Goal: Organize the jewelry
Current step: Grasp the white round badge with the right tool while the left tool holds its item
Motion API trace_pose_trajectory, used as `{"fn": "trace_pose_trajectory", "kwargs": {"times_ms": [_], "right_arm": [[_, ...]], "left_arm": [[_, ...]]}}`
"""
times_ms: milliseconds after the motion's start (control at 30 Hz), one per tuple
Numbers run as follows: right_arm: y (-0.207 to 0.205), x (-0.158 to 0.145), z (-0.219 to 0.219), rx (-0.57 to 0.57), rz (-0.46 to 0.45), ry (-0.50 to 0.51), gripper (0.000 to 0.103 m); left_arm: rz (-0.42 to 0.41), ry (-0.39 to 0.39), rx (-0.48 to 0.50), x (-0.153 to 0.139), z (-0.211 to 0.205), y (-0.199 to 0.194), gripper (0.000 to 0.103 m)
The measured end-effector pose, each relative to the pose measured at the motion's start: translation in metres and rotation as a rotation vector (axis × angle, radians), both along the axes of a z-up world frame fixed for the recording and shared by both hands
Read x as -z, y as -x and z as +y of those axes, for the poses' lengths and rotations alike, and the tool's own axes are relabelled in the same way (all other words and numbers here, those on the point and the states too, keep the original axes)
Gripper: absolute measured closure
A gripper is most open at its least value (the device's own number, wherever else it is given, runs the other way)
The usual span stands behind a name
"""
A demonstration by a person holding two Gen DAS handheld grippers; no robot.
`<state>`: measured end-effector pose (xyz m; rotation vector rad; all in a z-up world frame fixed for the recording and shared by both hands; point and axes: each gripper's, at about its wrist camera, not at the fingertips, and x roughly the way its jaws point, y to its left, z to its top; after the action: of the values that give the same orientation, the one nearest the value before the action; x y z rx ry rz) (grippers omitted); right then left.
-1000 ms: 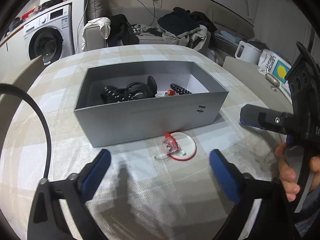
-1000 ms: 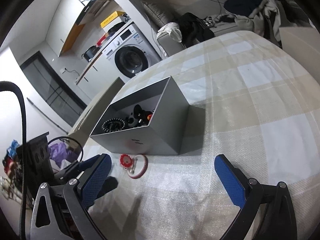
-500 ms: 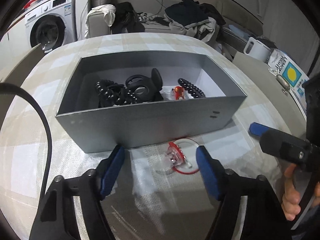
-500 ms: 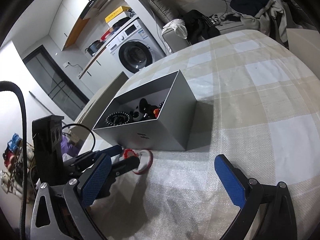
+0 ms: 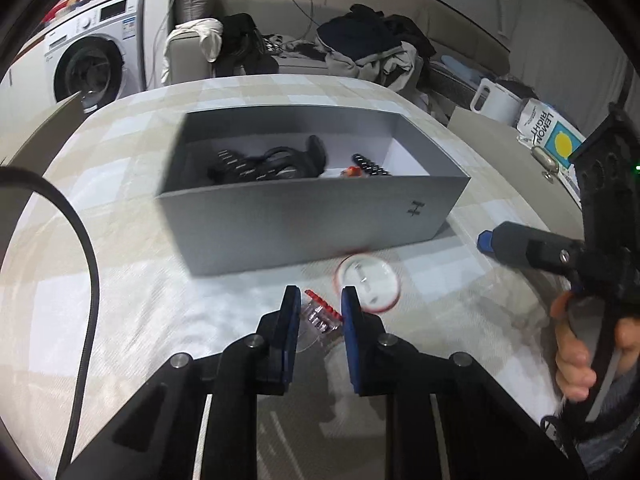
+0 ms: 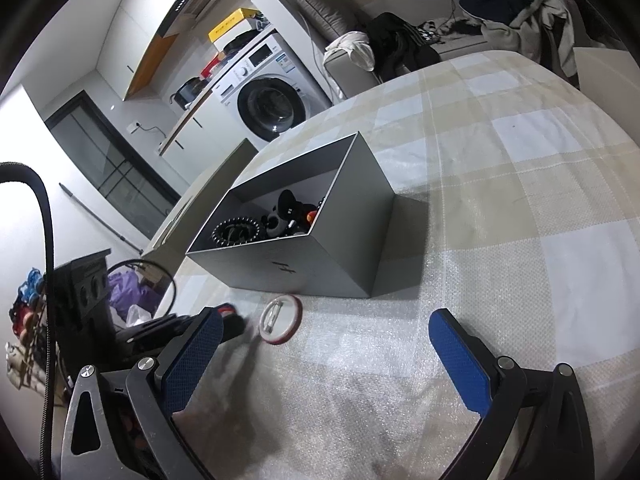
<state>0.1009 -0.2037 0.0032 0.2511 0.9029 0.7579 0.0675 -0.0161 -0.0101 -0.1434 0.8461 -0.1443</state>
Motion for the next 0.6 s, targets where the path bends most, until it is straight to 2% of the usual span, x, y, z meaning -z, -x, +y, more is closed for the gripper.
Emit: {"fn": "trace_pose_trajectory", "kwargs": {"times_ms": [167,300,333,433,600], "right_arm": [[0.003,-0.001,0.004,-0.014,-0.010,0.027,0.000],[0.011,-0.004,0.019,-0.060,-0.053,0.121,0.000],[0.014,-0.004,0.025,-0.079,-0.070,0.147,0.006],[0.023,-0.006,0.047,-0.144,-0.111,0.228,0.013],[0.028,0.000,0.083,-0.190,-0.172,0.372,0.020]], "left_arm": [[-0.032,0.030,-0.034,-0.008,0.014,0.009,0.088],[-0.064,0.015,-0.053,-0.014,0.019,0.011,0.088],[-0.070,0.010,-0.057,-0.015,0.020,0.011,0.088],[-0.075,0.008,-0.064,-0.014,0.023,0.010,0.088],[-0.082,-0.004,-0.083,-0.013,0.032,0.014,0.088]]}}
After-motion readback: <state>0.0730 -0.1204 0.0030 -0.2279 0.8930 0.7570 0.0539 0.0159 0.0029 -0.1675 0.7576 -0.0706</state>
